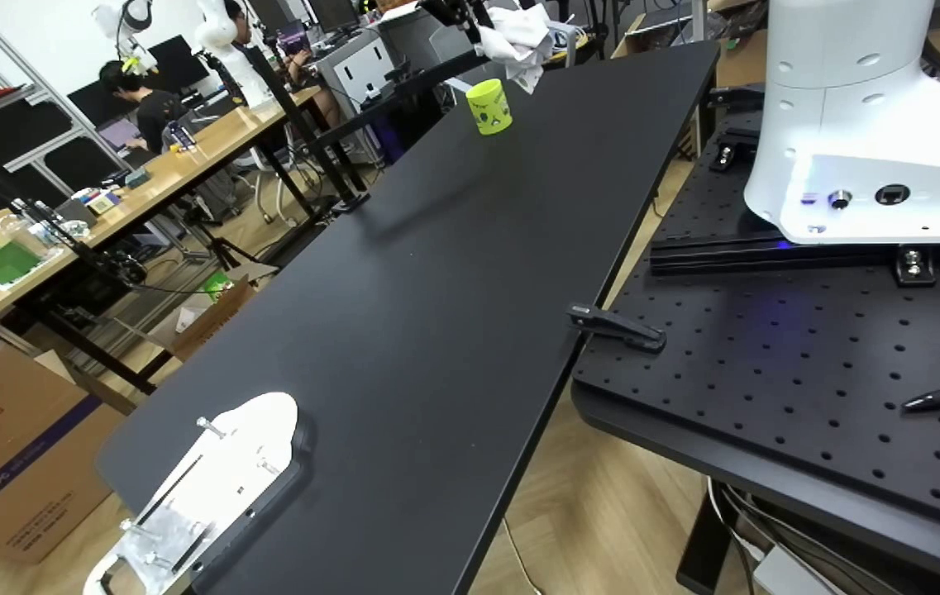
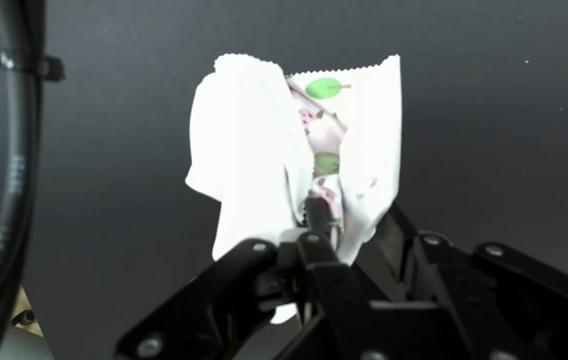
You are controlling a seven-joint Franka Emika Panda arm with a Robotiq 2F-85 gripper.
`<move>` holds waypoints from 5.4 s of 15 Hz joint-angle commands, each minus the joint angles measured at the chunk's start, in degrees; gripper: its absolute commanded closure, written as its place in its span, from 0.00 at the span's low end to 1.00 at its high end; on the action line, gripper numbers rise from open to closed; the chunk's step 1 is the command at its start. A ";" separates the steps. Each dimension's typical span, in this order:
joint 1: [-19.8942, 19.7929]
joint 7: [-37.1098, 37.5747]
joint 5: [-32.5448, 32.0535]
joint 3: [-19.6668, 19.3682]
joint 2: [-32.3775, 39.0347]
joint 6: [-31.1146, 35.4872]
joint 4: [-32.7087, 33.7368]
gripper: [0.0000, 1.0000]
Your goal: Hang the white towel on the black stand
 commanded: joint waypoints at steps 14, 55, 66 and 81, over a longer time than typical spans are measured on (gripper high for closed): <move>1.15 -1.28 0.51 1.83 -7.26 -3.60 0.25 0.00; -4.27 46.16 -31.01 -2.90 23.15 47.57 -15.54 0.47; -0.90 43.64 -25.68 2.83 13.48 36.62 -18.36 1.00; -1.22 25.86 -7.27 5.11 -13.77 0.79 -4.00 0.99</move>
